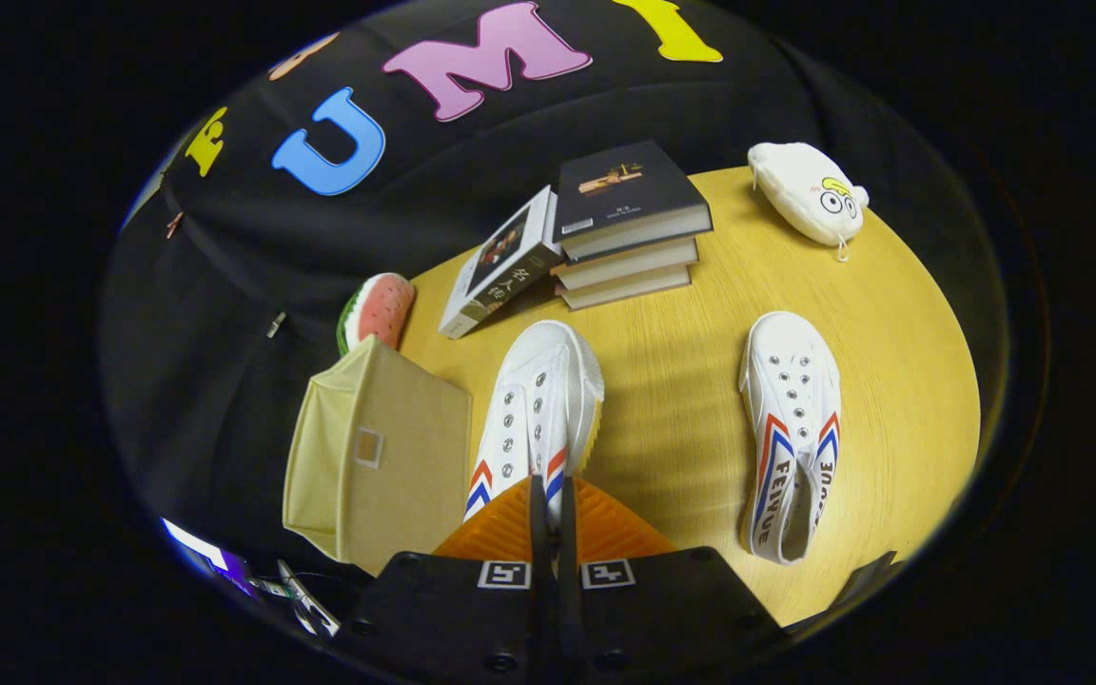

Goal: Open the storage box then place both shoes into the box .Put the left shoe in first, then the right shoe, with the right side of both shoes facing outward in a uniform manner.

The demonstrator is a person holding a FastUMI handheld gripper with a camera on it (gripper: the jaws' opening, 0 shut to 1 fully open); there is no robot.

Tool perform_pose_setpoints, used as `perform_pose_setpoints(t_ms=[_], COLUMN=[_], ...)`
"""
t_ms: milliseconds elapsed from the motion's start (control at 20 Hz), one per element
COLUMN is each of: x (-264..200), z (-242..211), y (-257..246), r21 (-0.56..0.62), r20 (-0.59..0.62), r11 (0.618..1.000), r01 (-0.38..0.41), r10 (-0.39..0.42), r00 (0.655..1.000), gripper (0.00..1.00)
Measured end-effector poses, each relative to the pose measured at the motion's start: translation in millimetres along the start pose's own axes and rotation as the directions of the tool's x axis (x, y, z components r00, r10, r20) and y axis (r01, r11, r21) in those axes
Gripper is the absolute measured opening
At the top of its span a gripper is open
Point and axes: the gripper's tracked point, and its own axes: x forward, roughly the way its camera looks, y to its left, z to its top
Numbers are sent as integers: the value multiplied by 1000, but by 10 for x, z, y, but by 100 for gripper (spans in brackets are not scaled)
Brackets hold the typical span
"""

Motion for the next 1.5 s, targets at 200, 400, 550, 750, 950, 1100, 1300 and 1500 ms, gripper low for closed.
perform_pose_setpoints(t_ms=[200,400,550,750,950,1100,1300,1500], x=[-249,-326,-279,-23,278,531,883,1130], z=[262,364,310,138,-114,-366,-592,-753], y=[501,1119,1660,2179,2538,2633,2538,2503], r21=[41,-37,-10,-15,47,118,183,211], r20=[66,79,52,16,-23,-64,-113,-158], r11=[996,988,972,962,961,964,970,973], r01=[-84,-152,-233,-272,-271,-240,-160,-96], r10=[81,154,233,272,272,248,183,131], r00=[994,985,971,962,962,967,977,979], gripper=[5,5,5,5,4,5,5,5])
